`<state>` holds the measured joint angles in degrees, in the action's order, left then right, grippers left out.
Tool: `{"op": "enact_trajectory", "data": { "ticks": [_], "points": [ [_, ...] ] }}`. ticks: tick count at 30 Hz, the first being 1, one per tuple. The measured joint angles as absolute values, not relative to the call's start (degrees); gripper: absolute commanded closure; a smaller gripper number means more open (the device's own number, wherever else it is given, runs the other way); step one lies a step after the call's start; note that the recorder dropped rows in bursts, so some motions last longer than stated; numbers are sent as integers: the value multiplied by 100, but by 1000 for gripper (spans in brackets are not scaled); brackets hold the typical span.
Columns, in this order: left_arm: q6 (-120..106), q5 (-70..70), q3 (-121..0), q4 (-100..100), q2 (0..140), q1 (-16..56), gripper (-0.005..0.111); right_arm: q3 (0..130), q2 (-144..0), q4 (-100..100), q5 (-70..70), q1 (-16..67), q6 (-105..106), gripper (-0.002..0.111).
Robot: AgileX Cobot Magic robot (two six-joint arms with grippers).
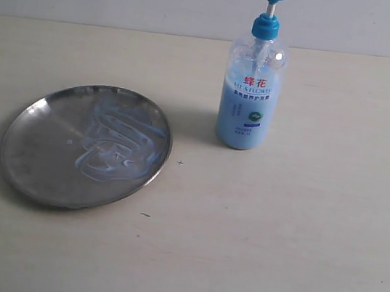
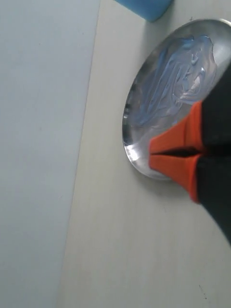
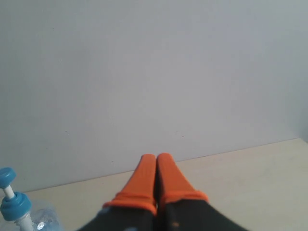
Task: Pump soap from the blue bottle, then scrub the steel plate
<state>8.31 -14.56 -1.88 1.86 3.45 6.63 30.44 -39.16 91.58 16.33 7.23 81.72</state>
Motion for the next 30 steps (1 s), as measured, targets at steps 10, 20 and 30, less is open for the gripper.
{"op": "enact_trajectory", "data": {
  "ticks": [10,20,30],
  "points": [
    [194,-1347,-20,121,35,663,107,3044,-3916,9158,1633,723,8172,108],
    [172,-2008,-20,100,35,663,107,3044,-3916,9158,1633,723,8172,108],
    [172,-2046,-20,100,35,663,107,3044,-3916,9158,1633,723,8172,108]
  ]
}}
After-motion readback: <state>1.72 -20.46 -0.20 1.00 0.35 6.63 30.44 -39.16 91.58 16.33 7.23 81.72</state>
